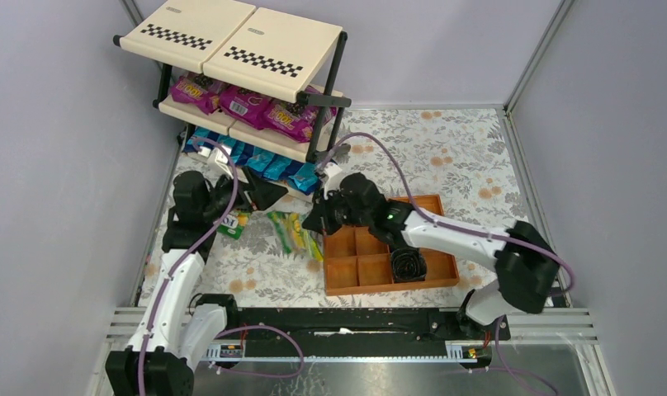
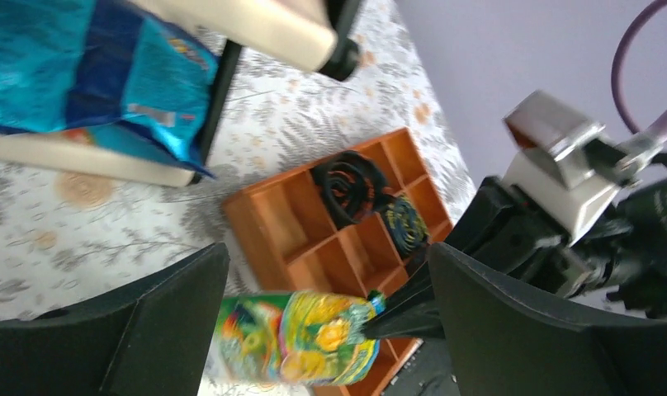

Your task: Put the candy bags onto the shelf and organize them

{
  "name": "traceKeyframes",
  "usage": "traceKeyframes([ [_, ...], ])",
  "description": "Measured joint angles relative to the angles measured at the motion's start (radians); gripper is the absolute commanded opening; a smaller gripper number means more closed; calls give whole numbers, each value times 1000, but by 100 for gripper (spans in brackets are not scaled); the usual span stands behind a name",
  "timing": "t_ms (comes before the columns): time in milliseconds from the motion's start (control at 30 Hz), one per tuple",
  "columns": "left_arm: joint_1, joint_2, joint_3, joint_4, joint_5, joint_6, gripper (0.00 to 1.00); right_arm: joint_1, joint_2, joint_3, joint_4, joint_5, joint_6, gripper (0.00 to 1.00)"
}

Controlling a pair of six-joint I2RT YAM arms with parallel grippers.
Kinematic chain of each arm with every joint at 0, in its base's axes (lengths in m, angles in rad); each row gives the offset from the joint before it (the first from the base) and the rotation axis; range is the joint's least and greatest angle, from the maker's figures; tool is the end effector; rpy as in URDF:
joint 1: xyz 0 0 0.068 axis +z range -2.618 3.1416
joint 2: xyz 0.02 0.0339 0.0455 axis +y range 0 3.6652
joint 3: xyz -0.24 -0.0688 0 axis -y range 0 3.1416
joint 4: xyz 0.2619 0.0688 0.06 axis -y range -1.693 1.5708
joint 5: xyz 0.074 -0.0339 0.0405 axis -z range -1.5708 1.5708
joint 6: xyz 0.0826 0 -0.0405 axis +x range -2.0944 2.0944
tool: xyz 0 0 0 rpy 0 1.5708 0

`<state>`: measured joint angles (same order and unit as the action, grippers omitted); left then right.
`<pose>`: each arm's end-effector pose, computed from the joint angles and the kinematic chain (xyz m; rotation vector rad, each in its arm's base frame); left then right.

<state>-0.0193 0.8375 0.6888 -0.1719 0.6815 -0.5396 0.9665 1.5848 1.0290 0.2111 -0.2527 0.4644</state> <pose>0.2573 -0.0570 0.2688 -0.0188 1.9458 -1.0177 0.2230 0.3593 0.2142 -0.6996 1.9766 1.1639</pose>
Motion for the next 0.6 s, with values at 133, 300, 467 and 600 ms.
traceKeyframes([
  [133, -5, -17, -48, 156, 144, -79, 96, -5, -146, 3, -103, 11, -84, 0],
  [300, -28, -23, -173, 550, 304, -336, 99, -11, -317, 26, -221, 41, -164, 0],
  [467, -94, -10, -237, 930, 370, -585, 99, -11, -401, 134, -375, 49, -219, 0],
  [600, -136, -18, -237, 1054, 377, -648, 99, -11, -438, 236, -458, 36, -246, 0],
])
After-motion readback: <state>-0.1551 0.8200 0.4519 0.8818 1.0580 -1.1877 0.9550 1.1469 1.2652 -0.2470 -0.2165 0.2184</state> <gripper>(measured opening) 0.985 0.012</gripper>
